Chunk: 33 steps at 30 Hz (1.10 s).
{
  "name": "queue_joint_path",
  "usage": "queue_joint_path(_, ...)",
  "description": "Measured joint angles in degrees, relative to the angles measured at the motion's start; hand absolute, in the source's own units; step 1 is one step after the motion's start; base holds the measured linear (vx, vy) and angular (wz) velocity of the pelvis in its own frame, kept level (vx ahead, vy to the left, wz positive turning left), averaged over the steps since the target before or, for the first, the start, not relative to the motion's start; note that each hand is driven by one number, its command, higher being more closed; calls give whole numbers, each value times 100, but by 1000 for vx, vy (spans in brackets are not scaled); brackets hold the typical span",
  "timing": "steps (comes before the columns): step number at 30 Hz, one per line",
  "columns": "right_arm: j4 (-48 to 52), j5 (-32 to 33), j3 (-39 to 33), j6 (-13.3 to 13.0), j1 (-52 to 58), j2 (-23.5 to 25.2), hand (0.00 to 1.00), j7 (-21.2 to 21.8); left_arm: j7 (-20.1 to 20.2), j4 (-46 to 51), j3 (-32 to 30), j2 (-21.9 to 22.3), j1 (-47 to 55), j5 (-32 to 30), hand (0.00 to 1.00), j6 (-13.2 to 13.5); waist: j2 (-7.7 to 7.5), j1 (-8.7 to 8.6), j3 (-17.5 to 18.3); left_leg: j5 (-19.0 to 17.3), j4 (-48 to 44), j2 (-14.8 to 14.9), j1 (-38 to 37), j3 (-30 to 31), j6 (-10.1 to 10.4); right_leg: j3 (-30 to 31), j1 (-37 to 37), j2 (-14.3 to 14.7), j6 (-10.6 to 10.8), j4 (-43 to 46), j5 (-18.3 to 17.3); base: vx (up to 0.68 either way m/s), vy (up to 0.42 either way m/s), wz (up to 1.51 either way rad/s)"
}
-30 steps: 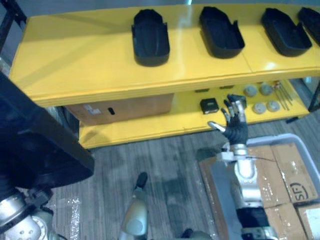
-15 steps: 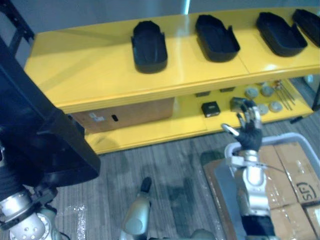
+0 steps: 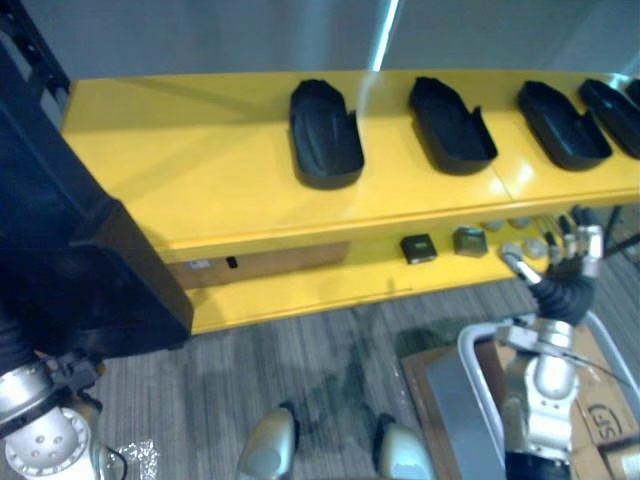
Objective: Walk over and take plastic housings, then place them on the shelf
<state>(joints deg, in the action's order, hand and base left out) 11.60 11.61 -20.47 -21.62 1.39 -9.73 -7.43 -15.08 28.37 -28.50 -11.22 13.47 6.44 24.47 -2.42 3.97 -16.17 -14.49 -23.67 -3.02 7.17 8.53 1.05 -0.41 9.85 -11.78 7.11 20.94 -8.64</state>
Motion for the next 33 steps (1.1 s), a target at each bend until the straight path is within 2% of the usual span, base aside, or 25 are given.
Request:
queue_joint_path(1,51,11,-3,-3,-64,-111,0,-8,-1,25,95,14,-6,4,100,4,-117,0,85,-77,-97,-21,83,100,132,-149,-14,48,16,-143,288,287,-386,80)
queue_joint_path(2,49,15,-13,-9,-176,-286,0,-31,-12,23,295,184,-20,-4,100,4,105,-17,133,-142,-216,180,327,199,329,-425,-3,178,75,-125,228,208,-323,85)
queue_joint_path(3,52,14,-18,-14,-234,-347,0,-61,-15,24,393,226,-31,-16,100,2,181,-52,134,-114,-191,302,417,154,401,-571,12,235,29,-166,234,152,-342,109)
queue_joint_path(4,47,-11,-24,-11,-342,-420,0,-227,-11,22,576,277,-96,-27,100,2,332,-170,108,29,95,707,528,-336,537,-930,5,286,-53,-217,243,90,-214,91)
queue_joint_path(5,48,-16,-30,-11,-332,-421,0,-311,-7,21,651,277,-153,-37,100,3,364,-196,112,148,272,883,515,-599,606,-1058,-8,288,-105,-218,216,108,-290,110)
queue_joint_path(6,53,-66,-59,-11,-290,-431,0,-482,-6,22,740,281,-304,-98,100,8,441,-257,101,516,660,1173,402,-971,688,-1270,-112,289,-167,-238,179,53,-133,76)
queue_joint_path(7,62,-89,-94,-13,-270,-439,0,-549,-8,21,746,281,-392,-150,100,10,480,-304,87,687,863,1257,287,-1094,791,-1363,-172,283,-192,-241,164,97,-143,74)
queue_joint_path(9,142,-143,-176,-55,-261,-436,0,-722,-38,8,736,228,-657,-247,100,21,482,-308,64,945,1416,1169,-12,-1211,730,-1369,-218,187,-203,-230,157,79,11,24)
queue_joint_path(12,202,-171,-299,-224,-226,-421,0,-886,-136,-93,731,222,-639,-258,100,-4,479,-323,56,937,1440,1042,-219,-1334,687,-1262,-338,82,-201,-240,153,55,70,-17)
queue_joint_path(16,259,-419,-534,-265,-107,-283,0,-1442,-309,-127,458,266,-140,-258,100,-3,488,-316,52,539,972,1019,-366,-1535,587,-779,-424,111,-194,-267,151,31,116,-51)
queue_joint_path(20,275,-1066,-1058,-329,323,135,0,-2517,-410,-129,310,315,130,-259,100,-108,495,-410,49,384,932,981,-592,-1724,528,-590,-692,119,-34,-612,246,-13,56,-29)
queue_joint_path(21,277,-1223,-1251,-283,432,220,0,-2928,-459,-129,237,319,122,-302,100,-125,494,-465,50,378,944,947,-580,-1726,516,-585,-714,98,6,-713,269,-35,28,-2)
queue_joint_path(23,257,-1312,-1579,-205,555,284,0,-3440,-492,-129,147,312,102,-303,100,-158,516,-509,49,380,965,920,-514,-1730,513,-580,-701,81,74,-818,313,-56,25,-2)
queue_joint_path(24,156,-1282,-1784,-76,646,306,0,-3666,-494,-130,112,309,102,-303,100,-209,518,-520,48,399,1018,911,-522,-1740,503,-576,-702,80,110,-862,339,-47,14,0)
queue_joint_path(27,-374,-947,-2048,108,837,335,0,-3630,-496,-178,-36,292,107,-288,100,-393,518,-572,48,472,1124,877,-561,-1739,505,-573,-701,77,110,-861,342,0,0,0)
queue_joint_path(30,-1125,-496,-1966,212,1056,552,0,-2951,-481,-397,-87,240,99,-233,100,-684,551,-636,65,598,1345,844,-655,-1769,521,-559,-676,68,109,-854,342,9,-5,-2)
queue_joint_path(33,-1980,-204,-1501,286,1229,637,0,-1882,-464,-984,-75,-65,-94,-168,100,-1110,602,-639,78,665,1540,838,-730,-1864,533,-469,-636,80,108,-852,342,5,-8,-13)
